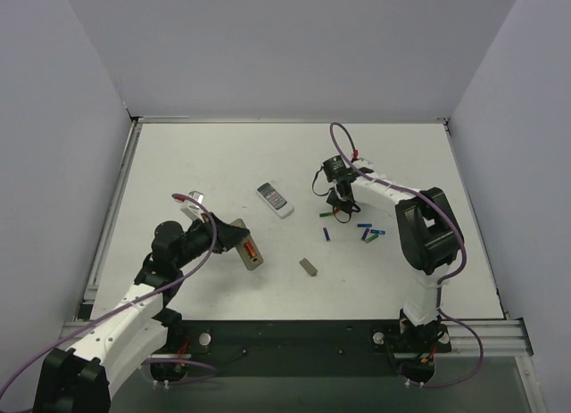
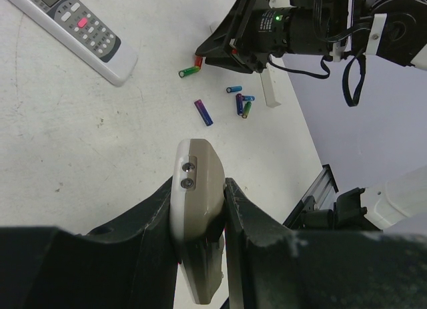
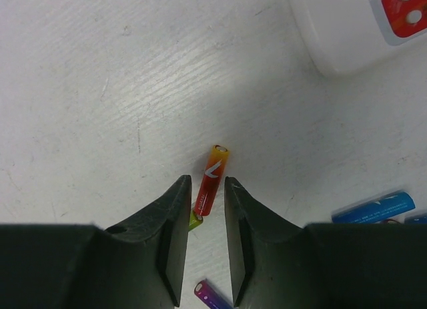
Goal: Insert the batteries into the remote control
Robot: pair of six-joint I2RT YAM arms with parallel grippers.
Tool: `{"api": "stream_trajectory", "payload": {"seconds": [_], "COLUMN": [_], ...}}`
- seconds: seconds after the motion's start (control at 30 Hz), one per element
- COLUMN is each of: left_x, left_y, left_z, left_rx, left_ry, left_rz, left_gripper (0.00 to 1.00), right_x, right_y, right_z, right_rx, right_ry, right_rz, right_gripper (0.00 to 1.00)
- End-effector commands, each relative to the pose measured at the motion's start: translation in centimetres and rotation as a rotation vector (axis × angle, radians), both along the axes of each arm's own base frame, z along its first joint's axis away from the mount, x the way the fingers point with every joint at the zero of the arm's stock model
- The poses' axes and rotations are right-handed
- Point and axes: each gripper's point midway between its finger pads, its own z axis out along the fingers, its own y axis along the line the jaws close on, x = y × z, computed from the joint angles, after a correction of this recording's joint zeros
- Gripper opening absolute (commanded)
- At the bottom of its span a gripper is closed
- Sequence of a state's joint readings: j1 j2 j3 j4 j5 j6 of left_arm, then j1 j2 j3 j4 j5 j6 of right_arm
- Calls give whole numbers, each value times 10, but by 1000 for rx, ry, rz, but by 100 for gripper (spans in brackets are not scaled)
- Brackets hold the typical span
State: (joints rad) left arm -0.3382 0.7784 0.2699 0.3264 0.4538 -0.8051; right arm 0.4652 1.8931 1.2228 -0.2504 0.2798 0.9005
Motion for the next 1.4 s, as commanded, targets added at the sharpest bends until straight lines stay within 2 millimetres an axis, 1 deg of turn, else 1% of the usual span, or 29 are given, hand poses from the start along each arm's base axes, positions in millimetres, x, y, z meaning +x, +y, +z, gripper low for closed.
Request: {"api": "stream_trajectory", "payload": {"seconds": [0.0, 0.17, 0.23, 0.33, 0.4, 0.43, 0.47, 0.53, 0.57, 0.63, 0.67, 0.7, 0.73, 0.77, 0.8, 0.83, 0.87, 0.9, 0.93, 0.97, 1.0, 1.03, 1.1, 1.13, 1.17, 1.23, 1.27, 1.33, 1.37], "left_x": [5, 6, 6, 6, 6, 7, 7, 7, 7, 8, 9, 9, 9, 10, 10, 11, 12, 13, 13, 14, 14, 14, 15, 15, 16, 16, 17, 17, 18], "left_y": [-3, -3, -3, -4, -5, -5, -6, -7, -8, -10, -11, -12, -12, -13, -13, -14, -14, -15, -15, -16, -16, -17, -17, -18, -18, -19, -19, -20, -20], "left_z": [22, 22, 22, 23, 22, 23, 22, 25, 24, 27, 26, 27, 29, 28, 26, 30, 27, 27, 31, 30, 30, 33, 32, 35, 34, 38, 35, 36, 35], "left_rx": [-38, -40, -40, -43, -46, -50, -53, -65, -72, -88, -92, -99, -109, -121, -129, -152, -160, -172, -201, -213, -226, -257, -278, -303, -309, -336, -340, -357, -359], "left_ry": [-75, -64, -65, -63, -59, -61, -53, -63, -54, -59, -51, -49, -58, -41, -30, -32, -19, -12, -10, 0, 7, 12, 30, 32, 40, 45, 58, 62, 69], "left_rz": [-11, -10, -8, -9, -15, -16, -20, -27, -30, -38, -40, -42, -42, -40, -37, -34, -30, -27, -26, -25, -24, -24, -17, -20, -17, -18, -12, -11, -6], "left_gripper": [0, 0, 0, 0, 0, 0, 0, 0, 0, 0, 0, 0, 0, 0, 0, 0, 0, 0, 0, 0, 0, 0, 0, 0, 0, 0, 0, 0, 0], "right_x": [-10, -15, -16, -18, -20, -21, -20, -20, -18, -19, -20, -22, -23, -24, -32, -36, -41, -49, -59, -67, -73, -86, -103, -114, -127, -139, -154, -166, -174], "right_y": [-4, -5, -10, -18, -23, -25, -29, -32, -32, -30, -26, -19, -13, -7, 11, 18, 28, 41, 56, 63, 70, 91, 98, 107, 117, 127, 139, 149, 151], "right_z": [-13, -22, -24, -21, -16, -13, -6, 2, 14, 25, 39, 47, 54, 71, 78, 86, 103, 109, 116, 129, 135, 146, 155, 157, 166, 171, 175, 180, 174], "right_rx": [-9, -22, -39, -74, -94, -102, -126, -144, -144, -169, -154, -166, -158, -145, -119, -137, -123, -96, -106, -94, -87, -45, -54, -29, -37, -38, -22, -17, -25], "right_ry": [55, 79, 81, 71, 63, 55, 39, 26, 2, -10, -36, -43, -55, -91, -102, -116, -157, -166, -182, -211, -217, -229, -203, -185, -171, -154, -131, -111, -66], "right_rz": [-24, -18, -21, -20, -10, -9, 9, 36, 52, 127, 162, 246, 291, 336, 419, 503, 563, 636, 747, 794, 844, 931, 1005, 1057, 1119, 1163, 1221, 1273, 1301], "right_gripper": [22, 20, 15, 7, 2, 1, 0, 0, 0, 0, 0, 0, 0, 0, 0, 0, 0, 0, 0, 0, 0, 0, 0, 0, 0, 0, 0, 0, 0]}}
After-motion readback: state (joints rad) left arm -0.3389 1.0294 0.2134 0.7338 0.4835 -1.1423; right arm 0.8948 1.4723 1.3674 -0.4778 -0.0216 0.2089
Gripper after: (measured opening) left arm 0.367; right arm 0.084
